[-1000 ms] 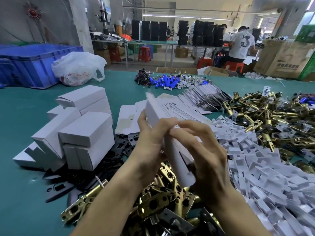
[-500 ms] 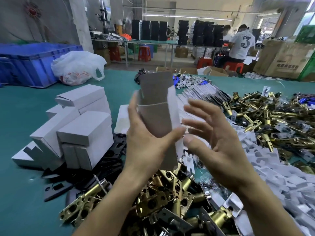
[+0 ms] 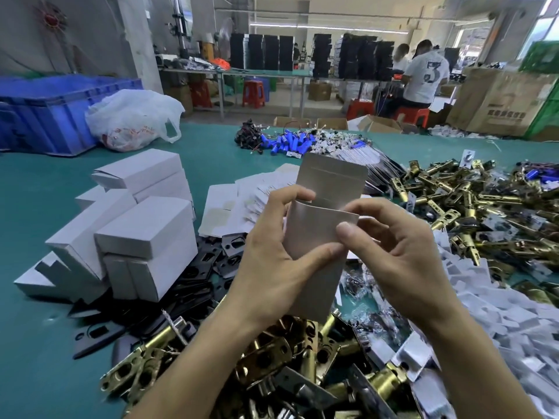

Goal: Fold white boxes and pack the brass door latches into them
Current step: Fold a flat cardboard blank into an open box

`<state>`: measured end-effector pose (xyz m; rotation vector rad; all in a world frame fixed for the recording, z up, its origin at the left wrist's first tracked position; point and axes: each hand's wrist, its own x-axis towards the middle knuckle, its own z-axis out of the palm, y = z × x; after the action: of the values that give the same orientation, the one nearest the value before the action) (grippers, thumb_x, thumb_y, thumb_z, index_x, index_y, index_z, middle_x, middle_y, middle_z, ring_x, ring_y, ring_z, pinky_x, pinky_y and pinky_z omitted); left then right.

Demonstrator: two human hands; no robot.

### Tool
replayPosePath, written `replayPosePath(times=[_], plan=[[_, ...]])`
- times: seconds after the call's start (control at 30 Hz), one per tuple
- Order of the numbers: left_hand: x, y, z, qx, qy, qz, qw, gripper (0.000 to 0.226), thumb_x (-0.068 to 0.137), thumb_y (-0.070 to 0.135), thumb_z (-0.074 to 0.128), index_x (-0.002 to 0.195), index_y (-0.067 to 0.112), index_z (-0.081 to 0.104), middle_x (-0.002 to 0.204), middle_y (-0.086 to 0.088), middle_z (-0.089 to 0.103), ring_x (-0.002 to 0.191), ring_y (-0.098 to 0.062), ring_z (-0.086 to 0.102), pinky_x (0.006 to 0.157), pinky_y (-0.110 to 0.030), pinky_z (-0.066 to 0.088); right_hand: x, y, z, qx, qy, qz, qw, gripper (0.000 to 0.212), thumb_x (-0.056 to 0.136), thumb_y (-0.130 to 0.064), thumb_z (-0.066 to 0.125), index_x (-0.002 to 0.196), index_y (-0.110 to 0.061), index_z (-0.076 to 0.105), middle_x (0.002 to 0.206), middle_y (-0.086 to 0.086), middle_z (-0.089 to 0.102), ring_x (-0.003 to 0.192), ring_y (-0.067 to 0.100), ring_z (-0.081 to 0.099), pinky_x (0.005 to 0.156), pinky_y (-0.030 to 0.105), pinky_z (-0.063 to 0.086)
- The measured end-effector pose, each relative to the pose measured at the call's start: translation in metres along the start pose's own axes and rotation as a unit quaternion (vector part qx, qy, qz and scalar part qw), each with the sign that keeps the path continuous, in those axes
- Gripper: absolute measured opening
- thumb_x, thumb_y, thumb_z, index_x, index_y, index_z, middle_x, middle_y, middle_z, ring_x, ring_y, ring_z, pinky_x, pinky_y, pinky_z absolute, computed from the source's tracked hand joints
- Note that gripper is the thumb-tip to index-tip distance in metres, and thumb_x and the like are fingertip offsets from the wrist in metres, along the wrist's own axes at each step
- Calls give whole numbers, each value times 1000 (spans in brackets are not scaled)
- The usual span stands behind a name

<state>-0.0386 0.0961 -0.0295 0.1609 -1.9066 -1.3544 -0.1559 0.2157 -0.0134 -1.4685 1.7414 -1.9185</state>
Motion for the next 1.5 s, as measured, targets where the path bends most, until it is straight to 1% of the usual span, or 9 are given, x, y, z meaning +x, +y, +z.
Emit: replayPosePath(times=[0.07, 0.2, 0.37, 0.57, 0.73, 0.87, 1.03, 1.13, 1.5], plan=[[3, 0, -4, -15, -3, -1, 1000, 43, 83, 31, 78, 117, 42, 53, 109, 14, 64, 91, -23, 72, 69, -42, 64, 0, -1, -3, -9, 2, -7, 1000, 8, 89, -11, 65, 96, -14, 67, 90, 10, 72, 83, 22, 70, 72, 38, 60], [6, 2, -6, -77, 15, -4, 997, 27, 87, 22, 70, 107, 38, 64, 101, 3, 69, 78, -20, 73, 61, -40, 63, 1, -5, -4, -30, 4, -35, 999, 9, 90, -23, 63, 94, -19, 69, 88, -1, 72, 79, 3, 66, 69, 18, 53], [6, 3, -8, -101, 11, 7, 995, 24, 87, 19, 70, 102, 38, 69, 96, 4, 72, 78, -12, 71, 61, -31, 60, 3, -3, -2, -49, 24, -61, 997, 21, 90, -32, 57, 106, -25, 69, 100, -12, 69, 92, 12, 66, 78, 33, 55], [9, 6, -16, -98, 1, 19, 995, 27, 85, 18, 71, 98, 42, 72, 95, 1, 75, 82, -12, 71, 66, -24, 56, 3, -4, -2, 111, 22, -43, 993, 61, 82, -11, 68, 131, -39, 46, 98, -11, 68, 88, 13, 67, 80, 31, 57], [7, 5, -13, -123, -1, 17, 992, 30, 86, 15, 73, 101, 41, 70, 103, -3, 77, 92, -21, 75, 71, -30, 59, 3, -11, -3, 61, -9, -68, 996, 28, 85, -13, 71, 104, -35, 69, 103, -5, 69, 91, 16, 65, 76, 34, 54], [6, 8, -11, -139, -11, 12, 990, 30, 84, 25, 73, 106, 42, 61, 105, -10, 76, 89, -31, 75, 68, -47, 63, 1, -19, -1, 77, -12, -50, 996, 22, 79, -46, 75, 91, -28, 71, 107, 3, 71, 101, 16, 68, 79, 35, 56], [7, 10, -11, -134, -18, 4, 991, 31, 81, 29, 75, 103, 44, 58, 104, -6, 77, 84, -26, 75, 64, -37, 62, 3, -23, -2, 74, 36, -27, 996, 10, 79, -22, 73, 84, -14, 73, 93, 10, 75, 81, 24, 70, 71, 35, 56], [5, 9, -9, -132, -24, -1, 991, 30, 81, 30, 75, 101, 46, 60, 104, -6, 77, 85, -25, 75, 66, -37, 62, 3, -26, -7, 88, 56, -7, 995, 9, 80, -21, 76, 85, -14, 76, 79, 3, 75, 70, 13, 69, 63, 21, 53], [4, 10, -2, -148, -26, 3, 989, 30, 81, 30, 74, 103, 44, 61, 107, -5, 75, 88, -21, 74, 68, -31, 59, 2, -25, -3, 118, 62, 20, 991, 23, 73, -17, 75, 95, -21, 79, 86, 1, 78, 71, 10, 70, 61, 20, 55]])
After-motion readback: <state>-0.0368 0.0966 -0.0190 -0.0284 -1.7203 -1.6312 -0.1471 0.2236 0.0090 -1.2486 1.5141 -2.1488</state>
